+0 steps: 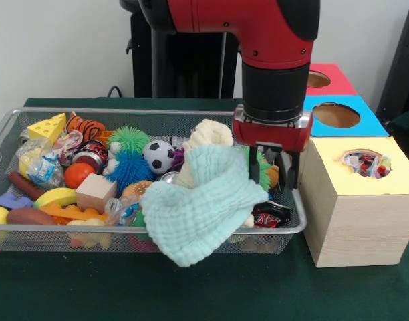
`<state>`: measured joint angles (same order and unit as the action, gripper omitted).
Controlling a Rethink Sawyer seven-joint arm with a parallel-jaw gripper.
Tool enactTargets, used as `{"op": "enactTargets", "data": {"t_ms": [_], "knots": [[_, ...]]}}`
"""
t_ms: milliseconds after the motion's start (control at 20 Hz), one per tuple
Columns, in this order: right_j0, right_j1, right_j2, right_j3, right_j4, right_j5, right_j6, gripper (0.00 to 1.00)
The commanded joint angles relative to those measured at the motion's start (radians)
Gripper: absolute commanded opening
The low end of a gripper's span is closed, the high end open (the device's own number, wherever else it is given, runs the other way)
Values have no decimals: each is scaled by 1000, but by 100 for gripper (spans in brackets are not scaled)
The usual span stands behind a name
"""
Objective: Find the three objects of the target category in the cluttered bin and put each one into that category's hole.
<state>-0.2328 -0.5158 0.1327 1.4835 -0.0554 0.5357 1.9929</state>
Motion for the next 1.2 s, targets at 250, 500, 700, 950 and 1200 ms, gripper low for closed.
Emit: {"op": "enactTargets", "data": {"t_ms": [250, 500, 700, 950, 1200], "knots": [[-59, 0, 59, -71, -37, 208, -82, 100], [-62, 32, 55, -112, -71, 161, -81, 100], [-65, 67, 47, -193, -88, 193, -90, 100], [-77, 144, 60, -233, -94, 136, -77, 100], [-86, 249, 85, -309, -104, 44, -80, 100]]}}
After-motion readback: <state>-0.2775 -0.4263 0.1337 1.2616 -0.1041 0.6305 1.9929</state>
